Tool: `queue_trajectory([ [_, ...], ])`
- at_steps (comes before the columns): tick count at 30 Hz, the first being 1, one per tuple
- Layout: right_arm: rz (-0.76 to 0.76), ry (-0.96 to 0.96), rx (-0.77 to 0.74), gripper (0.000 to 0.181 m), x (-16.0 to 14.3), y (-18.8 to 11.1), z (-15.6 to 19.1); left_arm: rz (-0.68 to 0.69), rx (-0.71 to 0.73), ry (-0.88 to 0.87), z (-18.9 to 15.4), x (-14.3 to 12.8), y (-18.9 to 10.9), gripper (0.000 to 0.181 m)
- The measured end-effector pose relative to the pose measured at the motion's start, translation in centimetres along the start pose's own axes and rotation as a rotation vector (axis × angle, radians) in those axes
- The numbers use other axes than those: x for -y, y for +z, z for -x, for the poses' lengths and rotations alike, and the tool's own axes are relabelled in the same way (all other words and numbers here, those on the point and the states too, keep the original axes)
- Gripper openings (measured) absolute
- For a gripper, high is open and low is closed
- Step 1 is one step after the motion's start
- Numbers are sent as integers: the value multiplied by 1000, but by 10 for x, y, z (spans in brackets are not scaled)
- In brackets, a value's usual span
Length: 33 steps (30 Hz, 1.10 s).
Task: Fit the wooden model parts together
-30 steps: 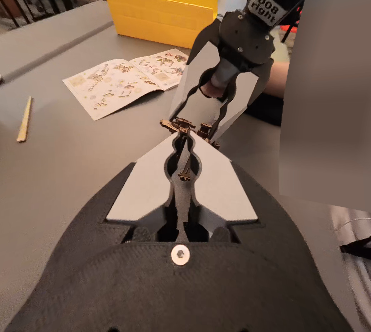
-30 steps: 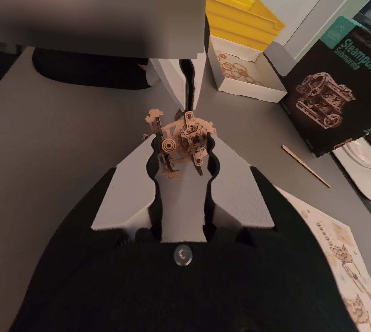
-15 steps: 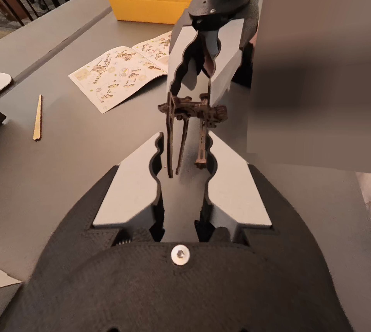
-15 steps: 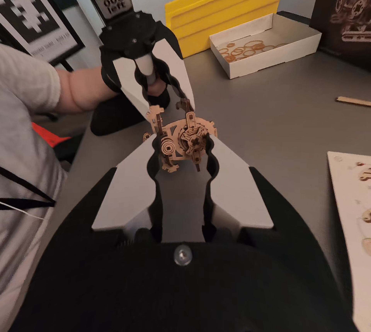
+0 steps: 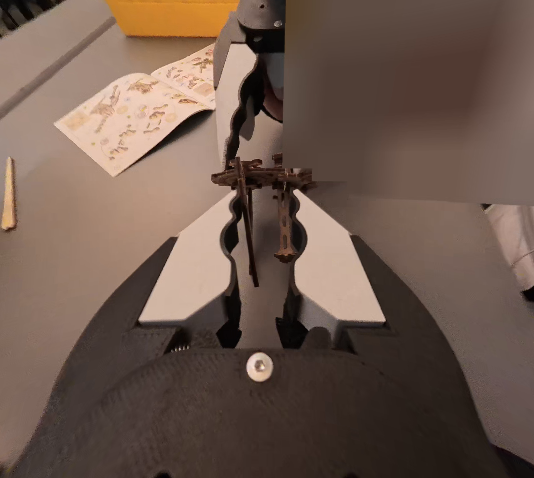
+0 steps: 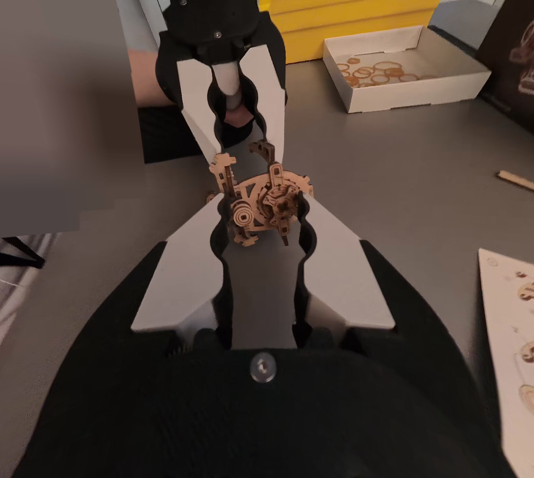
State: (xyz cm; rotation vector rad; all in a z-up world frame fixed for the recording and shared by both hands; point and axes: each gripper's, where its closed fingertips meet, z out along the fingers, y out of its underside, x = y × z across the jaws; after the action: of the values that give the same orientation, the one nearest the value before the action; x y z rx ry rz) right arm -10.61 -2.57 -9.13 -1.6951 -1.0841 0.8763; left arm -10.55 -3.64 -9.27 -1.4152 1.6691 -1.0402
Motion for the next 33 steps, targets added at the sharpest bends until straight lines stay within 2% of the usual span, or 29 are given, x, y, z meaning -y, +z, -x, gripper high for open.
queue_trajectory([
  [3, -6, -138, -31, 58, 4, 1, 4, 41, 20, 122, -5, -6, 2, 30],
  [8, 41, -396, -70, 56, -2, 4, 12, 30, -29, 172, -17, -5, 2, 28],
  [13, -5, -411, 21, 36, 2, 3, 29, 27, -61, 232, -24, -6, -1, 26],
  [16, -1, -457, 21, 36, 2, 4, 34, 14, -73, 239, -25, -6, -2, 18],
  [22, 9, -545, -5, 36, 2, 8, 37, 13, -87, 231, -26, -7, -1, 22],
  [33, 19, -474, 14, 35, 2, 9, 38, 28, -94, 242, -26, -10, -3, 23],
])
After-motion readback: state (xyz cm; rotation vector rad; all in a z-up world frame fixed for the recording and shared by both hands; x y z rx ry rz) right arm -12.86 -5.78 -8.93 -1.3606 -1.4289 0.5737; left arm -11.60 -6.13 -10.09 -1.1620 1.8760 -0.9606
